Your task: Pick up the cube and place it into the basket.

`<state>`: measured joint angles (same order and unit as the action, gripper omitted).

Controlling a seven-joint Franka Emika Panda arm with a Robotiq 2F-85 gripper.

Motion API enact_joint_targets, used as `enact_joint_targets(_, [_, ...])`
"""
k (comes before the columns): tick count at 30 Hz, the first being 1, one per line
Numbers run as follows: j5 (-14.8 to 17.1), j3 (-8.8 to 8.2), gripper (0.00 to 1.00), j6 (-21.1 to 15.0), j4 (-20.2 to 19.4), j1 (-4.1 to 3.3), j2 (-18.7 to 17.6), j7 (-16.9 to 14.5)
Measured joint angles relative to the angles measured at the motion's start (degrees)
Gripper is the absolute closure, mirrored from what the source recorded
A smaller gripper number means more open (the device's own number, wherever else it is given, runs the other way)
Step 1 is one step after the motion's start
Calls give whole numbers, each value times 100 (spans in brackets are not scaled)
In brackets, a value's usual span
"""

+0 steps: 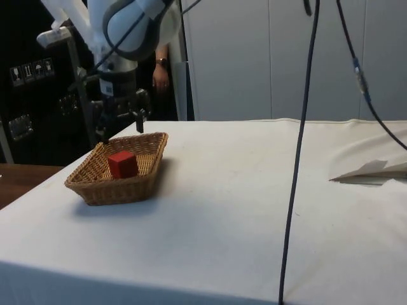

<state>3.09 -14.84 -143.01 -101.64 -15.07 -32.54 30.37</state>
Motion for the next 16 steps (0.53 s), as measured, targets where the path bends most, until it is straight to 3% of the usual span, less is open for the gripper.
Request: enact_joint_targets(16, [-46, 0, 0, 0, -831, -11, 911, -40])
